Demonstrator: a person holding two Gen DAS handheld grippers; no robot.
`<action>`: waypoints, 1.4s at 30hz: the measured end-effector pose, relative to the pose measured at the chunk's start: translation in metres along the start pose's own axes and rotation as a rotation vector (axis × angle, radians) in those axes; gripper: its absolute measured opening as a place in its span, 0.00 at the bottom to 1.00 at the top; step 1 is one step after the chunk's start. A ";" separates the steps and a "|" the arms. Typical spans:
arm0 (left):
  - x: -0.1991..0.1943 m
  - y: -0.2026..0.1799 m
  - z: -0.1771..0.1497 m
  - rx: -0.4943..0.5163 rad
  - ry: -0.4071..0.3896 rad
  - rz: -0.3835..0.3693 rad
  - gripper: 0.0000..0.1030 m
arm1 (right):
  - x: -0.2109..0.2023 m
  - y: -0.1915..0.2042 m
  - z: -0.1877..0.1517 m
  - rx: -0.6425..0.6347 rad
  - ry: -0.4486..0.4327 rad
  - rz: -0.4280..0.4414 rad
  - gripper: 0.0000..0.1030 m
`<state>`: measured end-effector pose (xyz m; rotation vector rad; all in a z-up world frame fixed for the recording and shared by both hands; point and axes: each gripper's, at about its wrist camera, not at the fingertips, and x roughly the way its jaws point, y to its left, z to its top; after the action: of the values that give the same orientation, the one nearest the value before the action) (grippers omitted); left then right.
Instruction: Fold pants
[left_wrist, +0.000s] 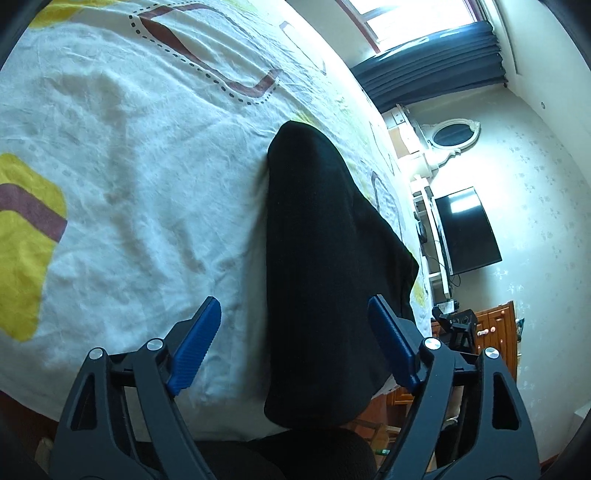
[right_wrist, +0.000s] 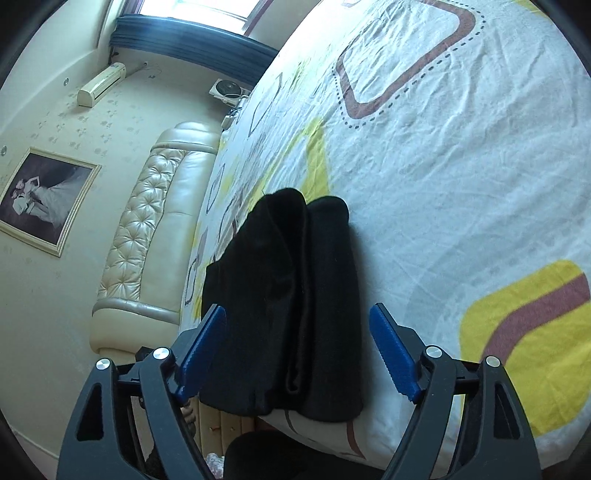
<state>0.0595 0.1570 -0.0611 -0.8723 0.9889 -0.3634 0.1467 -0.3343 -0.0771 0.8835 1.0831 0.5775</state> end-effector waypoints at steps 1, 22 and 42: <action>0.006 0.002 0.008 -0.017 -0.003 -0.015 0.78 | 0.008 0.002 0.008 0.003 -0.006 -0.008 0.77; 0.090 -0.011 0.077 0.080 0.060 0.059 0.41 | 0.069 -0.008 0.046 -0.026 -0.046 -0.036 0.46; 0.092 -0.029 0.086 0.195 -0.003 0.183 0.37 | 0.077 0.003 0.050 -0.071 -0.099 -0.037 0.45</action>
<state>0.1837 0.1219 -0.0694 -0.6012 1.0035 -0.2968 0.2227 -0.2892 -0.1040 0.8205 0.9817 0.5329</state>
